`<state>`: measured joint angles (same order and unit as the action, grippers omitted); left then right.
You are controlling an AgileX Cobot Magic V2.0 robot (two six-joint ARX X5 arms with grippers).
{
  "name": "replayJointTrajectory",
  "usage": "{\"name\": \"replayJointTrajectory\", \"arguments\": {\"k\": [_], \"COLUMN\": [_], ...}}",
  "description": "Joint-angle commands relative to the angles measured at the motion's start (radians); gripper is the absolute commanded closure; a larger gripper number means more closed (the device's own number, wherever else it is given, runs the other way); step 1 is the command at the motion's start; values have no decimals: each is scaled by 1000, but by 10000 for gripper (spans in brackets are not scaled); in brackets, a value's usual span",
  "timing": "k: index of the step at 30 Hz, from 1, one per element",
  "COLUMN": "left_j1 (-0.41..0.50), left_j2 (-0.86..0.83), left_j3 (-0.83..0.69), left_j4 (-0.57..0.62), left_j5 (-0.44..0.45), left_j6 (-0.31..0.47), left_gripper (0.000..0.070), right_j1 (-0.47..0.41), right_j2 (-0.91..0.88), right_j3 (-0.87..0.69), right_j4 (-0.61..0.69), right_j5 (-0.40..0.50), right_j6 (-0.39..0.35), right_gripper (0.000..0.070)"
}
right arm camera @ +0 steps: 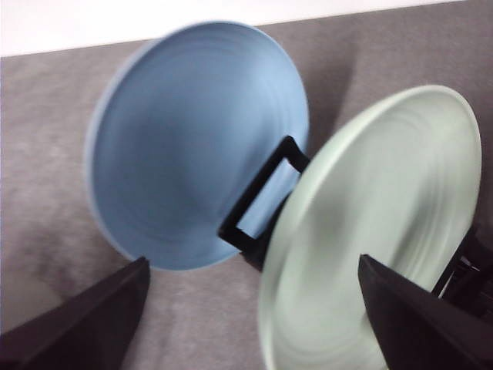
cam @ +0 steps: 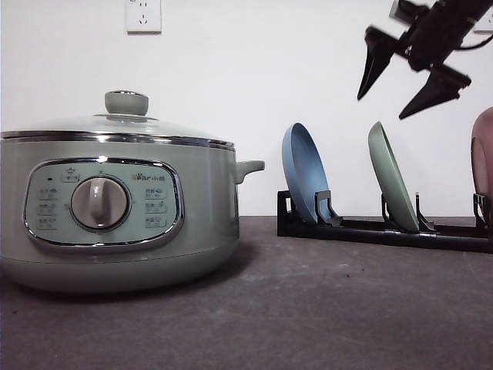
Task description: Transfer potato from steamer to green plate
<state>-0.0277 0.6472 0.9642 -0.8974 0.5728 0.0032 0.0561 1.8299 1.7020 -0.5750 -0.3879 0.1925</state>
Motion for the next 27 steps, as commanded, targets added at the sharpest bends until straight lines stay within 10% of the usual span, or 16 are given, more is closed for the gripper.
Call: {"name": "replayJointTrajectory", "arguments": {"k": [1, 9, 18, 27], "left_j1": [-2, -2, -2, -2], "left_j2": [5, 5, 5, 5], "left_j3": [26, 26, 26, 26], "left_j4": [6, 4, 3, 3], "left_j5": [3, 3, 3, 3], "left_j6": [11, 11, 11, 11], "left_gripper": [59, 59, 59, 58], "right_j1": [9, 28, 33, 33], "right_j2": [32, 80, 89, 89], "right_j3": [26, 26, 26, 26], "right_j4": [21, 53, 58, 56], "right_j5": [4, 35, 59, 75], "right_j6": [13, 13, 13, 19], "right_gripper": [179, 290, 568, 659]}}
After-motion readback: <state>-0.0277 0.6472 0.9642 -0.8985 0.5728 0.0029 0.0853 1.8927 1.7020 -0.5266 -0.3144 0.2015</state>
